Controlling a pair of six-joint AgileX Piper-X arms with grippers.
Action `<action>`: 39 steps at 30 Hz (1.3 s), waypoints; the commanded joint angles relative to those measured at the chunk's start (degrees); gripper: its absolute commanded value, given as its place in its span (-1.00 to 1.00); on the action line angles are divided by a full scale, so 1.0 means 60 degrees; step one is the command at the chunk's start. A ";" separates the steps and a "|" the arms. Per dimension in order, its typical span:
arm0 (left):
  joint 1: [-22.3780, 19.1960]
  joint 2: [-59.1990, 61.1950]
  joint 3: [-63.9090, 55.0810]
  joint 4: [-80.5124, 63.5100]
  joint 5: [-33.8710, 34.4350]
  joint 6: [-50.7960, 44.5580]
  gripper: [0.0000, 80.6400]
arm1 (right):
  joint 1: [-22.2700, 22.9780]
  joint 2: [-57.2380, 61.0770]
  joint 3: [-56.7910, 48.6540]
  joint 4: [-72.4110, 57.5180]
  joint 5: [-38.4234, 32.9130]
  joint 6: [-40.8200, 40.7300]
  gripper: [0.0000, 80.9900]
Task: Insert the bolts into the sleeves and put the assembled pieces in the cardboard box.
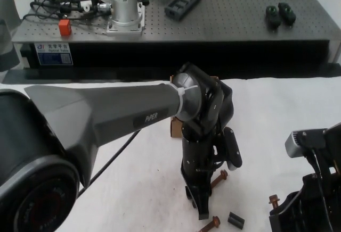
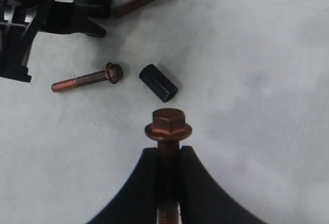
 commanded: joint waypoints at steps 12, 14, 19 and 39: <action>0.0028 0.0217 0.0011 0.0013 -0.1025 0.0127 -0.56 | -0.0048 -0.0065 -0.0032 -0.0015 -0.0082 -0.0046 -0.91; 0.0028 0.0217 0.0011 0.0013 -0.1025 0.0127 -0.81 | -0.0048 -0.0065 -0.0032 -0.0015 -0.0082 -0.0046 -0.91; 0.0028 0.0139 0.0011 0.0013 -0.1025 -0.0086 -0.98 | -0.0048 -0.0065 -0.0032 -0.0070 -0.0082 -0.0046 -0.91; 0.0920 -0.7460 0.6976 -0.8908 0.3624 -0.7023 -0.98 | 0.0565 -0.0672 -0.0032 -0.8504 -0.2333 0.3870 -0.91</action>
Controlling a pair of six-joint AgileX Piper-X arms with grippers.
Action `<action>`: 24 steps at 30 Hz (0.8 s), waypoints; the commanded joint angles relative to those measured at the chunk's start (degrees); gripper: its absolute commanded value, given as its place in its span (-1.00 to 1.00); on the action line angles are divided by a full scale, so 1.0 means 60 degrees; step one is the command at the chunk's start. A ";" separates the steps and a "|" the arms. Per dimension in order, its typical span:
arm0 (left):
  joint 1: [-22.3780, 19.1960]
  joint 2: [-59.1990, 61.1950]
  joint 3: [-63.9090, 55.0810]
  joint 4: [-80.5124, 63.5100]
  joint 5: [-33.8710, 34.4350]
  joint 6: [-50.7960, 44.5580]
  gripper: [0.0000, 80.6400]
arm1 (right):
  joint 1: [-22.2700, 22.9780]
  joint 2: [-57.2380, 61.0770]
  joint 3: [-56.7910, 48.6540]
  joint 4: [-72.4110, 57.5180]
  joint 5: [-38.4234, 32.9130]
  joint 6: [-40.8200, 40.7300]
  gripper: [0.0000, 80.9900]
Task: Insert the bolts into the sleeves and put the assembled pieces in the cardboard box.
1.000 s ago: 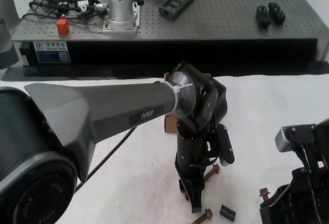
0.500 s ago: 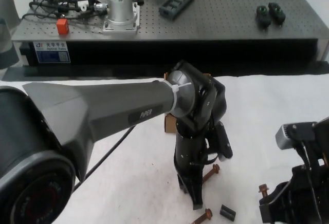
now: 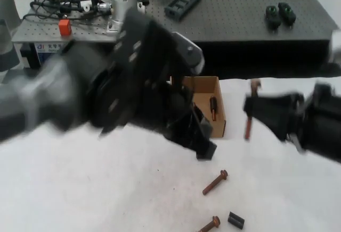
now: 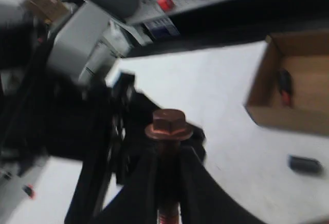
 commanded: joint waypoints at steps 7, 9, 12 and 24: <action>-0.0015 -0.1432 0.1203 -0.2221 0.0604 -0.0968 -0.98 | 0.0562 0.1121 -0.0054 -0.3257 -0.0421 0.1472 -0.91; -0.0015 -0.1496 0.1208 -0.2221 0.0802 -0.0968 -0.98 | 0.0602 0.1122 -0.0054 -0.3224 -0.0391 0.1472 -0.91; -0.0015 -0.1493 0.1208 -0.2280 0.1531 -0.0968 -0.98 | 0.0618 0.1122 -0.0054 -0.3283 -0.0391 0.1472 -0.91; -0.0015 -0.1493 0.1208 -0.2225 0.2153 -0.0968 -0.98 | 0.0618 0.1122 -0.0037 -0.2788 -0.0912 0.1472 -0.91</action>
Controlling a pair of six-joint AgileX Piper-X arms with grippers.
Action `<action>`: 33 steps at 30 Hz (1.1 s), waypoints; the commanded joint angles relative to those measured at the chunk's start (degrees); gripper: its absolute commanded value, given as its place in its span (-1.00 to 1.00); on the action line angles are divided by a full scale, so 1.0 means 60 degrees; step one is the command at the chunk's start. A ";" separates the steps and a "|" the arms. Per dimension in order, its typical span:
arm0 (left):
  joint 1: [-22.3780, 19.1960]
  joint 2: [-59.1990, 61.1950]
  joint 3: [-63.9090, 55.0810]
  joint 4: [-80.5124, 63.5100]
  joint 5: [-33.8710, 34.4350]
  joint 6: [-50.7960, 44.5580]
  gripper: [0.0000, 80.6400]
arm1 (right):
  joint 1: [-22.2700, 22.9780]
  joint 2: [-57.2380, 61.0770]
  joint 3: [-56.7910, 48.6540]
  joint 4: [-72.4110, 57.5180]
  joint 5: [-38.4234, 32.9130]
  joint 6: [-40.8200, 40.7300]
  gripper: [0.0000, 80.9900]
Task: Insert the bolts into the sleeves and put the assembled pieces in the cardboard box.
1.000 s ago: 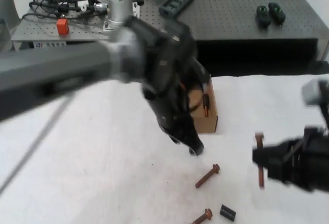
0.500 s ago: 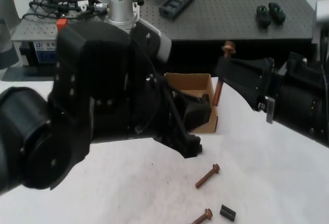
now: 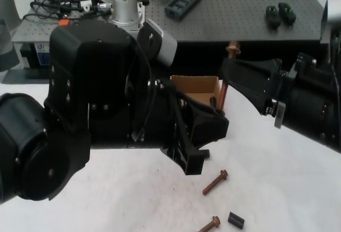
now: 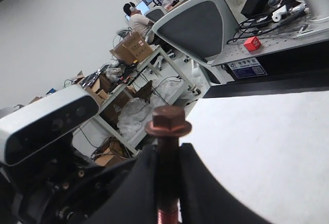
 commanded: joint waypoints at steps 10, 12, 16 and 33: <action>-0.0015 -0.0105 -0.0033 -0.0185 0.0038 -0.0073 -0.98 | 0.0012 -0.0001 -0.0037 0.0281 -0.1021 -0.0468 -0.91; -0.0015 -0.0105 -0.0033 -0.0185 0.0038 -0.0073 -0.98 | 0.0012 -0.0001 -0.0037 0.0435 -0.1093 -0.0575 -0.93; -0.0015 -0.0105 -0.0033 -0.0185 0.0038 -0.0073 -0.98 | 0.0012 -0.0001 -0.0037 0.0699 -0.1237 -0.1049 -0.61; -0.0015 -0.0105 -0.0033 -0.2084 -0.2288 0.0649 -0.98 | -0.1353 -0.1203 -0.0053 0.1300 -0.1187 -0.1107 -0.03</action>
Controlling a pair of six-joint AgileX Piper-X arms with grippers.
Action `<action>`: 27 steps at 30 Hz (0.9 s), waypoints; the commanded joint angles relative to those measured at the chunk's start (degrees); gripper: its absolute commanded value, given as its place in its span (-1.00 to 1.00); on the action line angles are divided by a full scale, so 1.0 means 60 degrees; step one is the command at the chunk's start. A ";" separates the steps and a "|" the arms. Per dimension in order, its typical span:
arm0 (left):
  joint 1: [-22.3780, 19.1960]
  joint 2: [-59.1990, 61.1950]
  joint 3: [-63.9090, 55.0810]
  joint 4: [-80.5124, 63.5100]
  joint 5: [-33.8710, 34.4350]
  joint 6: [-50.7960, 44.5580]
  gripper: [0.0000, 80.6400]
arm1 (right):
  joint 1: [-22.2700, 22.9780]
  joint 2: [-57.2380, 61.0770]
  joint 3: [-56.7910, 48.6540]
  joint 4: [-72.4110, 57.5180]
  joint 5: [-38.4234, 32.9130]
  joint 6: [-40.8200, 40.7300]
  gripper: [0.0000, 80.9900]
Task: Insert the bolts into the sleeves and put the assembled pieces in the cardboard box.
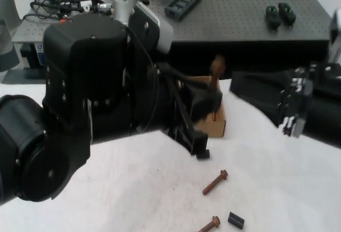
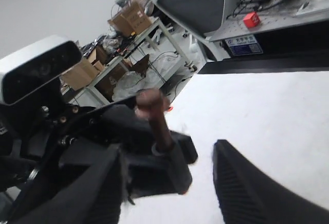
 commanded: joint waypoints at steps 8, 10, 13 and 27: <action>0.0214 0.0698 -0.0401 -0.1188 -0.3140 -0.1186 -0.98 | -0.0922 -0.0802 -0.0041 0.2676 0.0494 -0.0771 -0.03; 0.0513 0.1545 -0.1017 -0.0728 -0.3110 -0.2085 -0.98 | -0.0961 -0.0799 -0.0041 0.3642 0.1087 -0.1228 -0.03; 0.0890 0.3107 -0.2506 0.1012 -0.3017 -0.2612 -0.98 | -0.0961 -0.0799 -0.0041 0.4999 0.1976 -0.1800 -0.03; 0.1359 1.0066 -1.1417 0.7702 -0.2972 -0.2088 -0.98 | -0.0943 -0.0799 -0.0033 0.7788 0.2938 -0.2002 -0.03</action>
